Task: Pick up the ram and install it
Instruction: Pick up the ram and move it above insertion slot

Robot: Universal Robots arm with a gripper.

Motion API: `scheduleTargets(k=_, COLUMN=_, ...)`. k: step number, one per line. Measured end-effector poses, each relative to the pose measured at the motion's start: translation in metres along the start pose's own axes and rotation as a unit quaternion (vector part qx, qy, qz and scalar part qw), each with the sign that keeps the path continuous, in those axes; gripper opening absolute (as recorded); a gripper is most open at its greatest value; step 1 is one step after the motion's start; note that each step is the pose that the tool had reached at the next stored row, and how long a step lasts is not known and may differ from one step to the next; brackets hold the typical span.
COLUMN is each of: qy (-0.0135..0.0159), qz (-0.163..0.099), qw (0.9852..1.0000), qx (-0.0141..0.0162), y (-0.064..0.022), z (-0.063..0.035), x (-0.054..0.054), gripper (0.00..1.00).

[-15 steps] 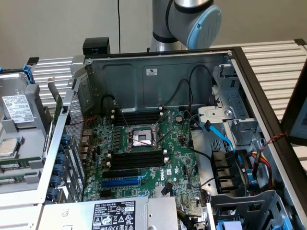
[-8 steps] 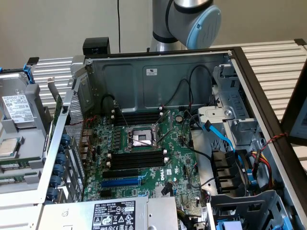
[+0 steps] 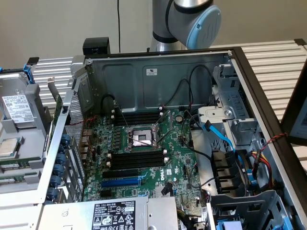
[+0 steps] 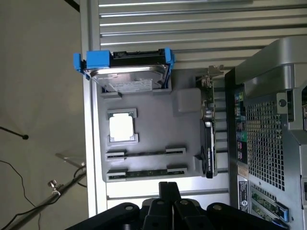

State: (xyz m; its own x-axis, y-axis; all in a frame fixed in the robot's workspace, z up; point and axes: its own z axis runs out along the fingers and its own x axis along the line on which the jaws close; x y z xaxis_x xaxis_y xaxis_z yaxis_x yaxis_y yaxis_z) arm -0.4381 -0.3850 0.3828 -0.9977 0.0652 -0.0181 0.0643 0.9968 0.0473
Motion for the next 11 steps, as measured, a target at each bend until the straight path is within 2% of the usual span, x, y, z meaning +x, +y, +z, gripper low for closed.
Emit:
scheduleTargets(k=5, qy=0.0015, qz=-0.042, qw=0.9991, qx=-0.0008, y=0.0001, z=0.0006, x=0.0001, gripper=0.11)
scheduleTargets(k=8, qy=0.0028, qz=-0.069, qw=0.9976, qx=-0.0013, y=0.0001, z=0.0009, x=0.0001, gripper=0.11)
scheduleTargets(k=11, qy=0.004, qz=-0.096, qw=0.9954, qx=-0.0018, y=0.0, z=0.0013, x=0.0, gripper=0.11)
